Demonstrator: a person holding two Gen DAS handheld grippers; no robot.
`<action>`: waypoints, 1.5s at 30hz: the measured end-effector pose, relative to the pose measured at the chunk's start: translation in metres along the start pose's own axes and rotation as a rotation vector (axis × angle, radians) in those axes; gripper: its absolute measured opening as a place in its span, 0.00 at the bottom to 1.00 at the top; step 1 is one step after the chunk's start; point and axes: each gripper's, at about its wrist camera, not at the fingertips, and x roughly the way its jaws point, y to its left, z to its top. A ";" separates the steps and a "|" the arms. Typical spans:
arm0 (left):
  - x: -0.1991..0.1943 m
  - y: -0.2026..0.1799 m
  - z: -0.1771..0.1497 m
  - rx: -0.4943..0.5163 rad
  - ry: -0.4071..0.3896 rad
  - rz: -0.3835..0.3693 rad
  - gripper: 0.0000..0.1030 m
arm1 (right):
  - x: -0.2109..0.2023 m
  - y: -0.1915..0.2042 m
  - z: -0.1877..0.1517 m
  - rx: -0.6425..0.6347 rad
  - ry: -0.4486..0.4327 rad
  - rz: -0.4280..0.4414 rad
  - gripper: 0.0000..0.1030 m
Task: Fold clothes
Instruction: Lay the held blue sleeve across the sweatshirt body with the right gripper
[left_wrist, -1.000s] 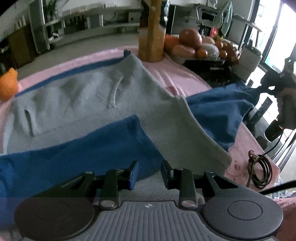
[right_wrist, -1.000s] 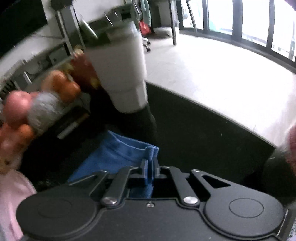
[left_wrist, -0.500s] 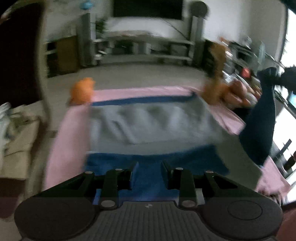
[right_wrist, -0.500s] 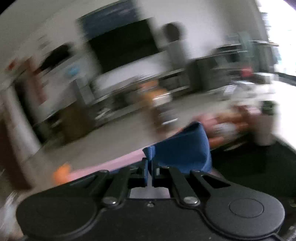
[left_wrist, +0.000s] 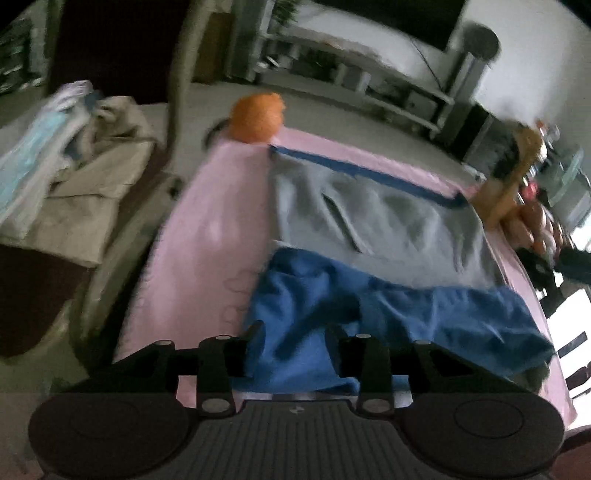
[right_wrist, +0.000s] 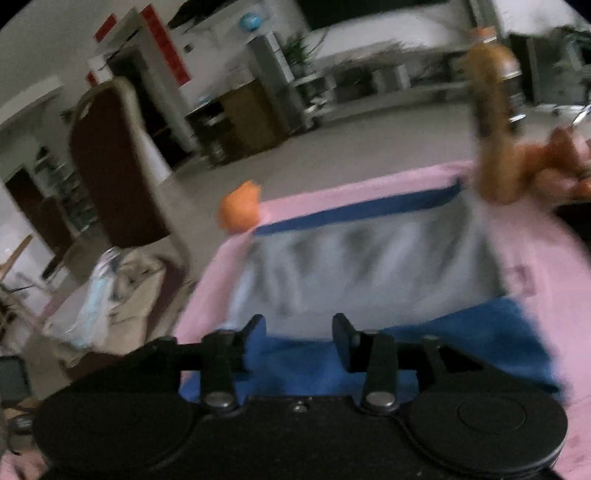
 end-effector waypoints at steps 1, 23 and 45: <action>0.007 -0.007 0.004 0.022 0.021 -0.014 0.41 | -0.002 -0.017 0.003 0.010 0.001 -0.018 0.41; 0.121 -0.026 0.024 -0.105 0.181 -0.155 0.09 | 0.036 -0.130 -0.039 0.342 0.119 -0.135 0.40; 0.078 -0.068 0.007 0.318 0.015 0.322 0.31 | 0.063 -0.104 -0.053 0.109 0.231 -0.342 0.46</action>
